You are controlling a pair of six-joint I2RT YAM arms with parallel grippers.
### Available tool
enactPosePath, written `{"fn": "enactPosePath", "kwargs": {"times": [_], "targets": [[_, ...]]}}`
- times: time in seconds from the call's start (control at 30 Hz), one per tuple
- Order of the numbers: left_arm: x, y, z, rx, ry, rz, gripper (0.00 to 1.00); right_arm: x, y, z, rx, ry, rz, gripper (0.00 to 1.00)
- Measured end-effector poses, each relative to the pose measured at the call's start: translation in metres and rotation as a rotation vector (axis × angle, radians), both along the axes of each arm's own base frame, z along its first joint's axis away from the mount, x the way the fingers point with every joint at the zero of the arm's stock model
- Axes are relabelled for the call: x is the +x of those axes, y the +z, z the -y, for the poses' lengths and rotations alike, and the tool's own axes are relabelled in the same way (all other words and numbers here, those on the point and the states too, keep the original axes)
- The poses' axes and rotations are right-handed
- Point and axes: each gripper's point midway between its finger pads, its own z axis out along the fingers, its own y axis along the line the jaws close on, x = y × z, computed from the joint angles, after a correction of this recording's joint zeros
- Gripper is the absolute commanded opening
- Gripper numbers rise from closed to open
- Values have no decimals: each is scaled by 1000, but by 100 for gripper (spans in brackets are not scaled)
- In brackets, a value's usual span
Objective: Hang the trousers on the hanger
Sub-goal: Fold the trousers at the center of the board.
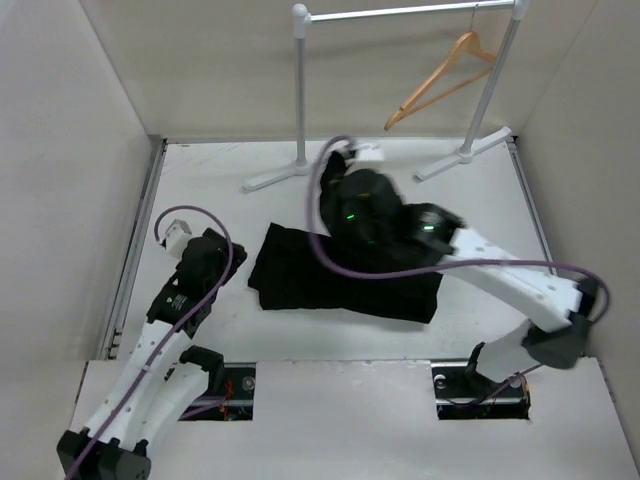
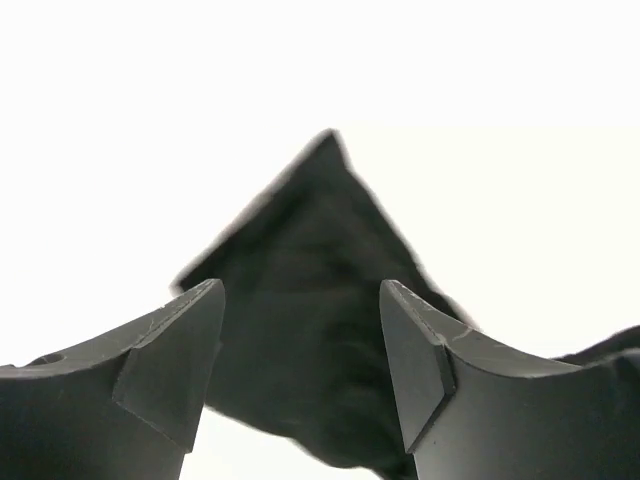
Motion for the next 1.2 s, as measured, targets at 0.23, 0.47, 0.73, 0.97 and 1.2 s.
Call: {"fn": "enactPosePath", "kwargs": {"times": [0.23, 0.47, 0.73, 0.97, 1.2], "targets": [[-23, -34, -59, -19, 198, -154, 61, -43, -168, -152, -308, 243, -181, 57], [-9, -6, -48, -10, 130, -120, 59, -75, -160, -117, -312, 296, -229, 51], [7, -26, 77, 105, -292, -209, 57, -13, -104, 67, 18, -70, -177, 14], [21, -82, 124, 161, -379, -280, 53, -50, -253, 130, -55, -171, -476, 12], [-3, -133, 47, 134, -173, -378, 52, -100, -322, 169, 27, -289, -653, 13]]}}
